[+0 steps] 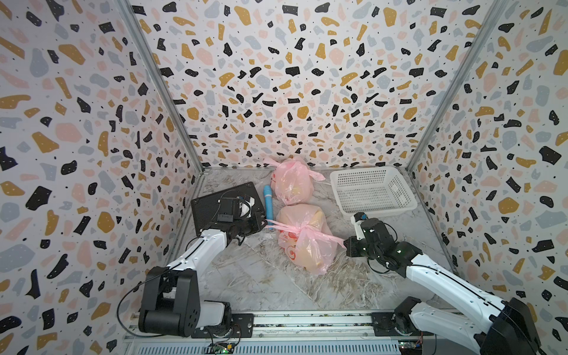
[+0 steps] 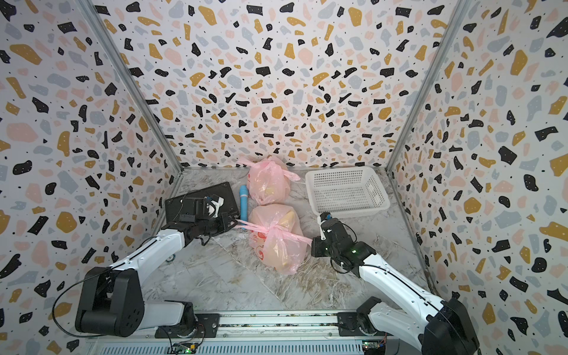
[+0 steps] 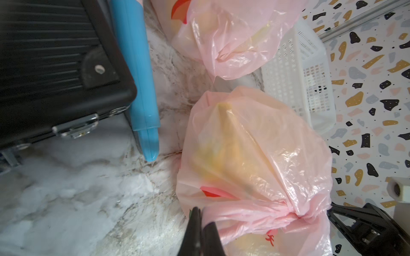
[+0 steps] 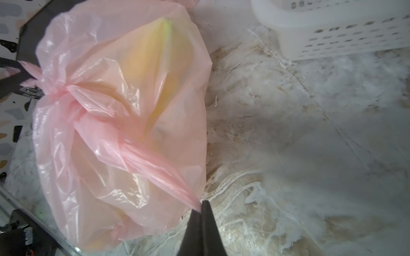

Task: Place the banana into a plastic bag & tie a knot
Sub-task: Tie the plastic bag at the center of the board.

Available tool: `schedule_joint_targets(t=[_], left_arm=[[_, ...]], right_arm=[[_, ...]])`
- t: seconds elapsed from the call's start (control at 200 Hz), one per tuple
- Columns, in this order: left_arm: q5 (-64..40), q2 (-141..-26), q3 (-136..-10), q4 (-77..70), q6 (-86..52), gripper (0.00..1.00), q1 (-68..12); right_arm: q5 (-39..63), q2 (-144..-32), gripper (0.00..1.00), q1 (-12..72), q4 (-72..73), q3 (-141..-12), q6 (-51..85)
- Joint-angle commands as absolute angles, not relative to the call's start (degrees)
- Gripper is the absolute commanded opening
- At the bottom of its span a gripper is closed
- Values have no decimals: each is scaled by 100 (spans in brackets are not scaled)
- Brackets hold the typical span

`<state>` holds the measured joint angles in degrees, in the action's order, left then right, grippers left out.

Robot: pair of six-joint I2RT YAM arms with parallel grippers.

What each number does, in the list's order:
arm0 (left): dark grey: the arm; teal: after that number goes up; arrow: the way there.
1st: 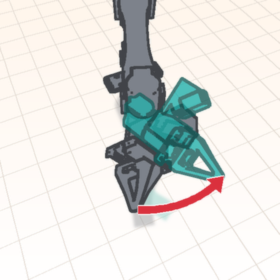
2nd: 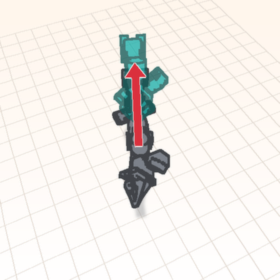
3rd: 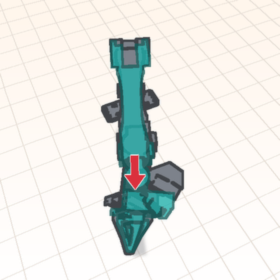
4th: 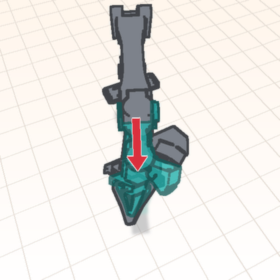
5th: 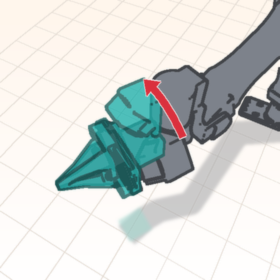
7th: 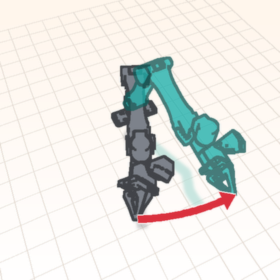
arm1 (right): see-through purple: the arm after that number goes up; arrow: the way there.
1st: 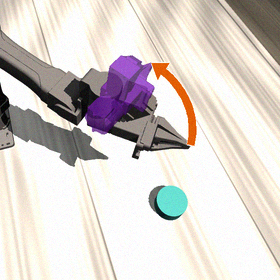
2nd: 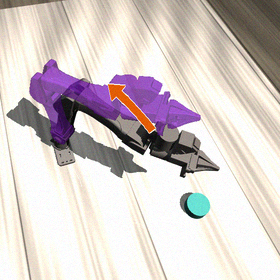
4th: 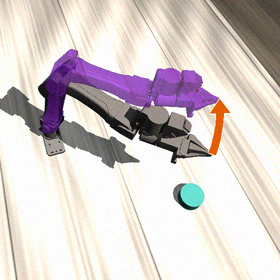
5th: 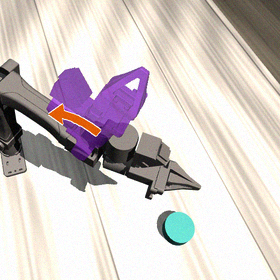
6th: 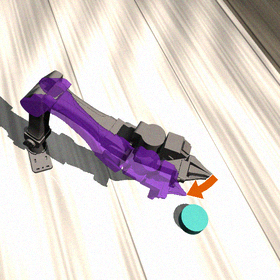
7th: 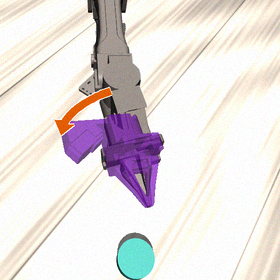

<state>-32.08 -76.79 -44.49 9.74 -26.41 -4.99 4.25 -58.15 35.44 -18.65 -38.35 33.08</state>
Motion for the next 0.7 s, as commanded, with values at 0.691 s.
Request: schedule_joint_targets(t=[0.691], left_arm=[[-2492, -7553, -4220, -621, -3305, 0, -201]], right_arm=[[1364, -5862, 0, 3437, -928, -3087, 3743]])
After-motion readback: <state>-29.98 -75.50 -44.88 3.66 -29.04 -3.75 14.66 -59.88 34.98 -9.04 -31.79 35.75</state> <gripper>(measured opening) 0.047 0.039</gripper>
